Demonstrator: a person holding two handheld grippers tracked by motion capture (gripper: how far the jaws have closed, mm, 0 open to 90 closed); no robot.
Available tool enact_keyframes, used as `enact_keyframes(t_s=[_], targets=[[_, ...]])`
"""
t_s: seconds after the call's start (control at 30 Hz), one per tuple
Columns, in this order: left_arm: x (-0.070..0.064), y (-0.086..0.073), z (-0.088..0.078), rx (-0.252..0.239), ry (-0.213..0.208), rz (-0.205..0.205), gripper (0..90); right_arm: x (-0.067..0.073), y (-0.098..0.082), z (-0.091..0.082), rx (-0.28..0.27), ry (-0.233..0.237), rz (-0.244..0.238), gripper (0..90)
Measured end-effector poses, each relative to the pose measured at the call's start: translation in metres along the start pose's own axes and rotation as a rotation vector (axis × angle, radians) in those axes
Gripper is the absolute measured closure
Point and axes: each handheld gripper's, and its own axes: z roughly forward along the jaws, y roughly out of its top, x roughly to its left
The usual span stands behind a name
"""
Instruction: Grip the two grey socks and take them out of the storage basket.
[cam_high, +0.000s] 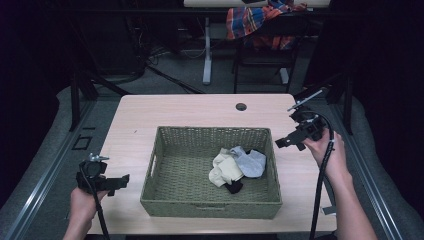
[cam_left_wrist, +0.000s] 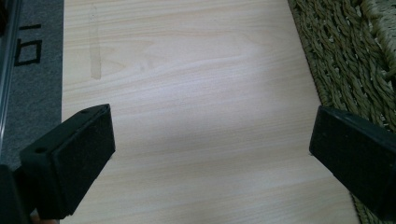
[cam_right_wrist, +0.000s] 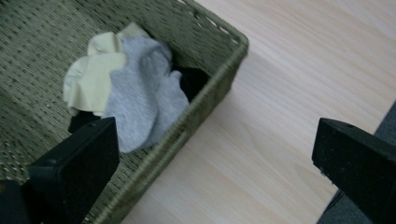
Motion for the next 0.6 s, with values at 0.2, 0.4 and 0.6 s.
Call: enact_keyframes(t_s=[0.2, 0.4, 0.6], targets=[[0.001, -0.001, 0.0, 0.0, 0.003, -0.007, 0.3, 0.016, 0.02, 0.003, 0.018, 0.026, -0.052, 0.6], [0.001, -0.001, 0.001, 0.002, 0.003, -0.002, 0.3, 0.03, 0.039, 0.012, 0.089, 0.038, -0.077, 0.0], [0.002, 0.0, 0.001, 0.005, -0.005, -0.002, 0.3, 0.046, 0.052, 0.023, 0.092, 0.067, -0.103, 0.0]])
